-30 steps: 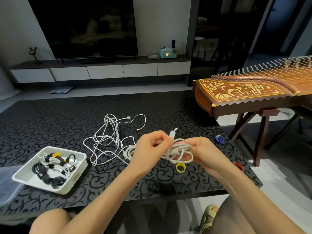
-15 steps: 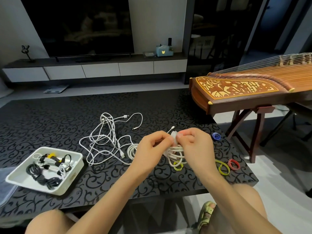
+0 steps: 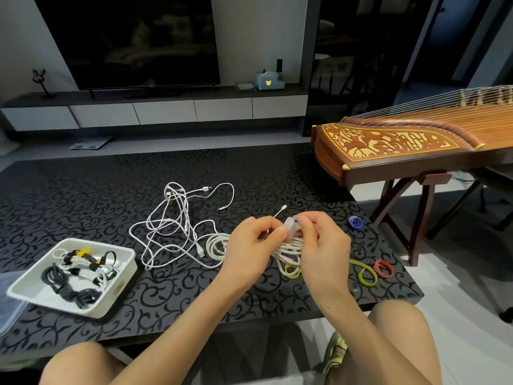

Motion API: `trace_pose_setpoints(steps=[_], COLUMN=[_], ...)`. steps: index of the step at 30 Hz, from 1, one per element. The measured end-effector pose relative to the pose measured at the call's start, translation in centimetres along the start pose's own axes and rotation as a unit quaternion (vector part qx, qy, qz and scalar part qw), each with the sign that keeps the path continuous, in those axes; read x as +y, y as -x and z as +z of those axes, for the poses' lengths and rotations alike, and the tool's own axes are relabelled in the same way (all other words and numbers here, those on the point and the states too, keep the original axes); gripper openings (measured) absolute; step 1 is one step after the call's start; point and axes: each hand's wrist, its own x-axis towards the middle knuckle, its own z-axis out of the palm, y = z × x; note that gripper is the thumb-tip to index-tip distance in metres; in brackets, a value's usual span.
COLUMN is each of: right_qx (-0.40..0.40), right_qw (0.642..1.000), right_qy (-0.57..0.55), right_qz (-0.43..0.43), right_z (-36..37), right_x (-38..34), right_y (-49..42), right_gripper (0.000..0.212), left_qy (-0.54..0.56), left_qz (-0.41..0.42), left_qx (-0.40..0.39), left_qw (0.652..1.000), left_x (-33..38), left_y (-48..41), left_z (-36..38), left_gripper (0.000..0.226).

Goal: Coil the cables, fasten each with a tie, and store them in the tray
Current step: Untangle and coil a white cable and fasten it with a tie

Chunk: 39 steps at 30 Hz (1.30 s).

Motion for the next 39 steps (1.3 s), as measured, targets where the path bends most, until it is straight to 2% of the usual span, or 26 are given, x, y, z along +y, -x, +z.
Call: trace_pose_setpoints(steps=[8,14,17,24,27,29,31,33,35,37,39], right_qx=[-0.004,-0.011,-0.023,-0.033,-0.02,-0.038,-0.087,-0.14,-0.156,-0.136,-0.098], right_qw=[1.0,0.995,0.994,0.988,0.991,0.995,0.989,0.979,0.983,0.99,0.992], right_qy=[0.002,0.023,0.013,0.0,-0.029,-0.07,-0.121,-0.143,-0.099,-0.021,0.03], right_qz=[-0.021,-0.091,-0.107,-0.153,-0.127,-0.061,0.012,0.045,0.023,-0.029,-0.079], right_z=[0.2,0.1,0.1,0.1,0.2,0.3,0.0,-0.6,-0.9,-1.0,-1.3], right_x=[0.2,0.5,0.6,0.5,0.3,0.0,-0.2,-0.3,-0.5,-0.7,-0.8], right_y=[-0.3,-0.4,-0.4,-0.7,-0.8,-1.1,-1.8,-2.6,-2.9,-2.9,-3.1], right_gripper=[0.014,0.013,0.018,0.015,0.018,0.012,0.02,0.026,0.024,0.021,0.016], left_qy=[0.078,0.11,0.123,0.157,0.16,0.159,0.156,0.132,0.077,-0.037,-0.151], left_qz=[-0.077,-0.076,-0.074,-0.087,-0.084,-0.085,-0.09,-0.09,-0.071,-0.001,0.103], left_qx=[-0.002,0.013,0.019,0.02,0.021,0.024,0.028,0.03,0.029,0.041,0.051], left_qw=[0.994,0.991,0.989,0.984,0.983,0.983,0.983,0.987,0.994,0.998,0.982], left_x=[0.2,0.3,0.3,0.4,0.4,0.3,0.3,0.0,-0.2,-0.4,-0.3], left_y=[0.0,0.2,0.2,-0.1,-0.2,-0.2,-0.2,-0.2,-0.2,0.1,0.4], left_z=[0.5,0.6,0.6,0.7,0.7,0.6,0.6,0.5,0.5,0.3,-0.1], left_gripper=[0.025,0.022,0.023,0.028,0.026,0.024,0.025,0.026,0.027,0.031,0.033])
